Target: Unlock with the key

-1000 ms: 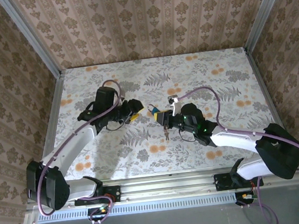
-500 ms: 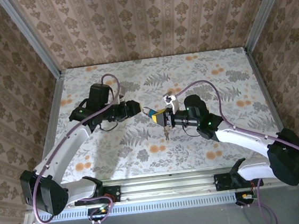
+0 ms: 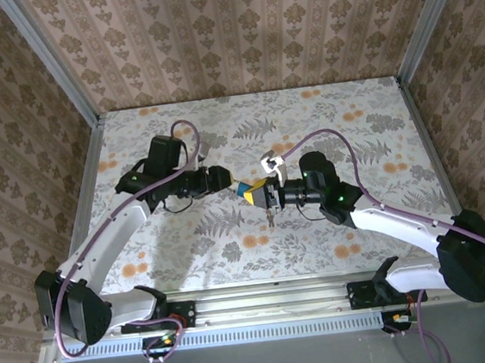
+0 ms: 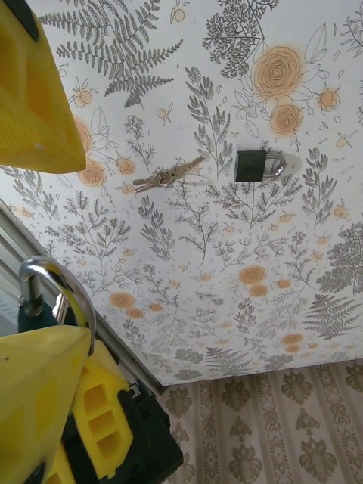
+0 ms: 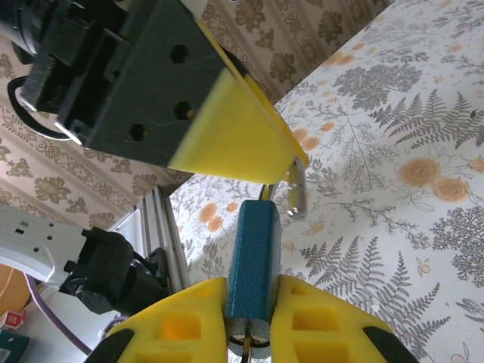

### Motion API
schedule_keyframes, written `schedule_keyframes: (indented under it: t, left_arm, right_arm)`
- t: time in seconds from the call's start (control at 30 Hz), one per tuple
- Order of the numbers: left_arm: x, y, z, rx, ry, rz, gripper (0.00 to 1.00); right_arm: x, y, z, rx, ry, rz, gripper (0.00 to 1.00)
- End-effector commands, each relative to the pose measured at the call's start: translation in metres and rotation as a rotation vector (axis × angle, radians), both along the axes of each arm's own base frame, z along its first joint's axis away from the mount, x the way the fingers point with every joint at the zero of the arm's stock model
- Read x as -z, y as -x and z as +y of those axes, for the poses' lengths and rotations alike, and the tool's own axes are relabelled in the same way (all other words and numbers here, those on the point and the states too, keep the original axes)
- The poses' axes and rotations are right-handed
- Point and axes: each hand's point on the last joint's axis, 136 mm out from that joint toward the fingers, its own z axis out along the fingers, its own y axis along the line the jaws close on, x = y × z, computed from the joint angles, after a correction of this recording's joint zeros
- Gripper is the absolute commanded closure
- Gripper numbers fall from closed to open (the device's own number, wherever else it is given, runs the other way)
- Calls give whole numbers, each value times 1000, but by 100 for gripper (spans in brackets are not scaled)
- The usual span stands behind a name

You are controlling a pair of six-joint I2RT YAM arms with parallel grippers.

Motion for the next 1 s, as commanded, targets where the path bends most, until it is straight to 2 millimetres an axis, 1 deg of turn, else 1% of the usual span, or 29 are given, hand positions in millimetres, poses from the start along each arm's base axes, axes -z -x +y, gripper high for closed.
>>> schedule_keyframes:
  t: [0.0,0.17,0.3,0.43,0.5,0.7,0.8,0.9,0.97]
  left_arm:
    - [-3,0,-5,32,-5,-14,44]
    - [9,-2,-3,15,-32,11,48]
    - [16,0,-3,17,-31,32,54]
    - [20,3,-2,16,-32,45,60]
    - [20,4,-2,13,-26,47,61]
    - [12,9,2,-11,-1,27,60]
    - [10,10,8,-35,-6,10,57]
    - [9,9,16,-71,-21,-5,52]
    - [7,8,20,-93,-26,-25,51]
  right_arm:
    - [-31,8,1,-47,-58,-86,99]
    - [-35,11,-3,-36,-62,-114,100]
    - [-38,10,-9,-6,-59,-143,100]
    - [-38,1,-13,50,-49,-150,100]
    - [-37,-3,-15,79,-41,-153,100]
    - [-27,-18,-21,161,-19,-123,100]
    - [-22,-24,-23,186,-16,-103,100]
    - [-14,-30,-23,211,-7,-78,100]
    - [-9,-34,-23,229,-1,-59,100]
